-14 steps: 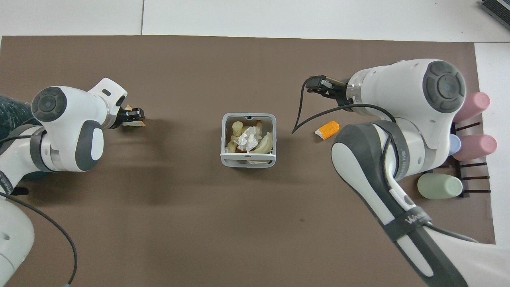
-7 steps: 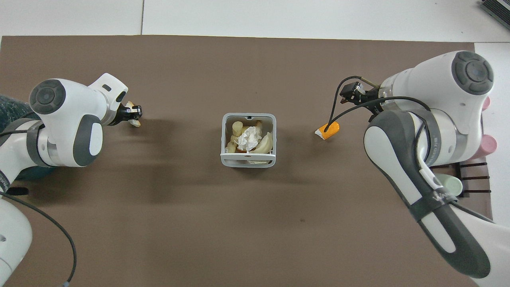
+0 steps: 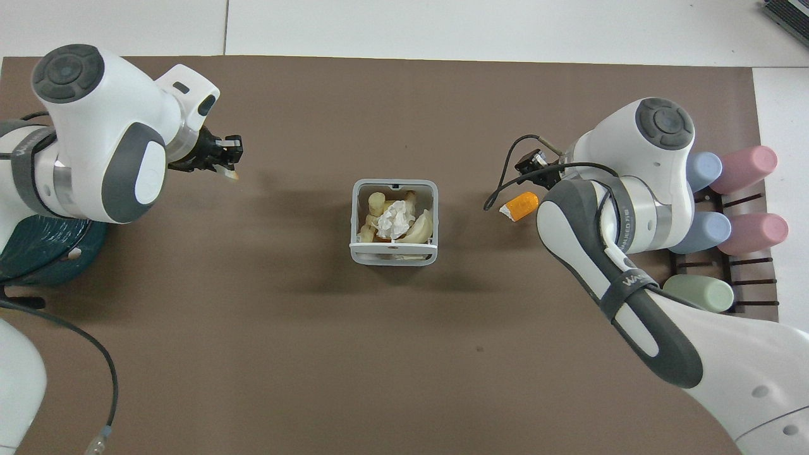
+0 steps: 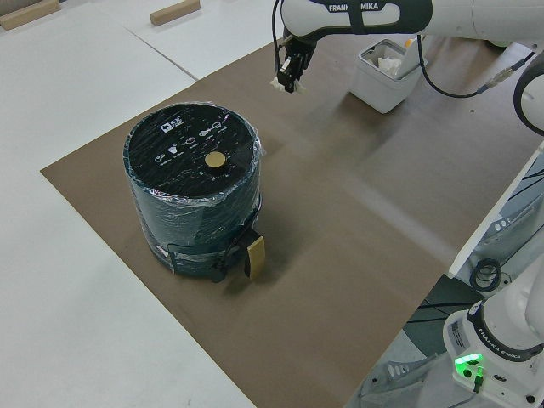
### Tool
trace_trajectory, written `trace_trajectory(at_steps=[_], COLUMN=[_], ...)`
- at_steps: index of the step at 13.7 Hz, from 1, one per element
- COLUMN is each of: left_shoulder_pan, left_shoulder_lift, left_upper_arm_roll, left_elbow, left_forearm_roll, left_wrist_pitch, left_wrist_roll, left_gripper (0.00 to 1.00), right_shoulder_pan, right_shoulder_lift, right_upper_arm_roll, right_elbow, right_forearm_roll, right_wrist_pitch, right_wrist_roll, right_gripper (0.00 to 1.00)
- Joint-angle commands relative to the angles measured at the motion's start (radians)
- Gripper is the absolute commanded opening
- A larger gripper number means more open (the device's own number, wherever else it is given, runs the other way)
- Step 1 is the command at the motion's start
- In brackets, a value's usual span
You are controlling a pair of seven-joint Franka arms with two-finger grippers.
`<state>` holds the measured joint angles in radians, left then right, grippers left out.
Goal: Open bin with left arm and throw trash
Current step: 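Carry the cheese with the left gripper while the right gripper grasps orange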
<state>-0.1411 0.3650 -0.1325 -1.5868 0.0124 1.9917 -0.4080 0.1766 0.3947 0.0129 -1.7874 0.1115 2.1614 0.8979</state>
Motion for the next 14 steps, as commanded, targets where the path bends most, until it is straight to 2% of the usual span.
trace_trajectory(at_steps=[1,5,9,10,11,12,13,14], left_shoulder_pan=[-0.118,-0.251,-0.350,-0.362,-0.370,-0.386,-0.394,-0.400], left_shoulder_lift=[0.003,0.005,-0.005,-0.006,-0.012,-0.018,-0.018,-0.012], left_upper_arm_roll=[0.008,0.008,0.008,0.008,0.007,0.007,0.007,0.007], left_elbow=[0.073,0.079,0.047,0.035,0.001,-0.045,-0.068,-0.070], left_forearm_roll=[0.005,-0.038,-0.038,-0.038,-0.038,-0.038,-0.038,-0.038], left_wrist_pitch=[-0.085,-0.064,0.047,0.059,0.102,0.160,0.192,0.196], left_wrist_roll=[-0.188,-0.391,-0.583,-0.595,-0.619,-0.650,-0.661,-0.669], left_gripper=[0.00,0.00,0.00,0.00,0.00,0.00,0.04,0.18], right_shoulder_pan=[0.009,0.021,0.023,0.023,0.023,0.021,0.017,0.015], right_shoulder_lift=[0.027,0.024,0.018,0.018,0.018,0.018,0.015,0.010], right_upper_arm_roll=[0.009,0.009,0.009,0.009,0.010,0.010,0.010,0.013], right_elbow=[-0.006,-0.043,-0.076,-0.079,-0.076,-0.073,-0.069,-0.063], right_forearm_roll=[-0.007,-0.007,-0.007,-0.007,-0.007,-0.007,-0.007,-0.007], right_wrist_pitch=[0.029,0.054,0.080,0.080,0.080,0.078,0.075,0.068], right_wrist_roll=[0.064,0.075,0.064,0.049,0.033,0.033,0.026,0.019], right_gripper=[1.00,1.00,1.00,0.77,0.12,0.00,0.00,0.00])
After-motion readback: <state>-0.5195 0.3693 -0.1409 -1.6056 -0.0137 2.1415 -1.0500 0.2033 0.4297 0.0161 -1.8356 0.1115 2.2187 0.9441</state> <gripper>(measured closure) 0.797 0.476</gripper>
